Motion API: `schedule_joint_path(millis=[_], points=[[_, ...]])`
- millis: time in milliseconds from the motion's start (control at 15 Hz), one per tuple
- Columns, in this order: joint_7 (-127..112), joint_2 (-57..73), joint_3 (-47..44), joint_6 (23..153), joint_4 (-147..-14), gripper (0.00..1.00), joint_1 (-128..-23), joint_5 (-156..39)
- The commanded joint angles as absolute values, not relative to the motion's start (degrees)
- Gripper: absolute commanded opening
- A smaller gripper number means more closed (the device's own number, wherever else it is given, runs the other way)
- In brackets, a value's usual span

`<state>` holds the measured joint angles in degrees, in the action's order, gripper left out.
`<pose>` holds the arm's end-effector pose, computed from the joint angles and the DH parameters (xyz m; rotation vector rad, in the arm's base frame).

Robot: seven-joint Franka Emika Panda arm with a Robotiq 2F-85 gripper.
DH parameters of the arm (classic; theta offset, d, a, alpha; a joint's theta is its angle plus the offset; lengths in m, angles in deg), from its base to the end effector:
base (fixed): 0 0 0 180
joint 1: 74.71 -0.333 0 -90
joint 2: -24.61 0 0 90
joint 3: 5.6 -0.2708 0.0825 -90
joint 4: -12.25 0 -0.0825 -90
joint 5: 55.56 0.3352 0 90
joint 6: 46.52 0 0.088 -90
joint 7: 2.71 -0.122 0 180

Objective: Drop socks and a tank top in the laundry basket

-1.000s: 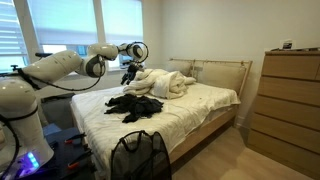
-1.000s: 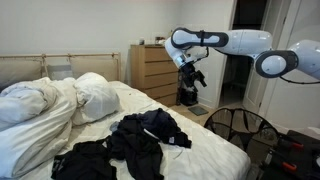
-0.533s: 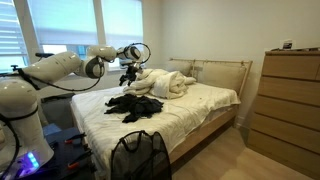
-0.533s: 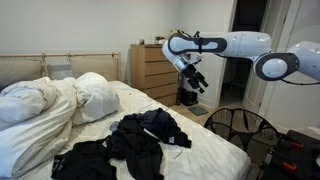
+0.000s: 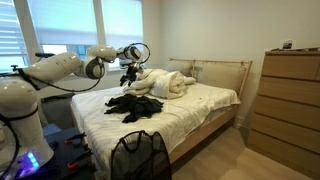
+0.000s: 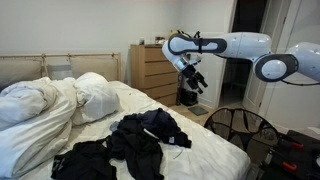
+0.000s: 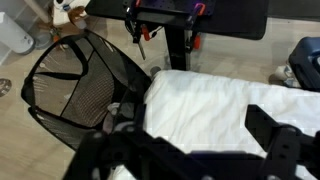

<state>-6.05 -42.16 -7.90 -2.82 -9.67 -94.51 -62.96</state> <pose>0.5588 0.1919 0.3064 2.6735 0.3521 -1.0660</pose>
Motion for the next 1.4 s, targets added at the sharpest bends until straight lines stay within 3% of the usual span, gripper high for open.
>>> schedule_joint_path(millis=[0,533,1333], points=[[-12.87,-45.83,-9.08,5.5,-5.68,1.0,-93.72,-57.85],[-14.38,-53.15,-10.01,31.19,-7.44,1.0,-96.38,-54.43],[-14.52,-56.38,-13.0,40.27,-8.36,1.0,-97.28,-51.51]])
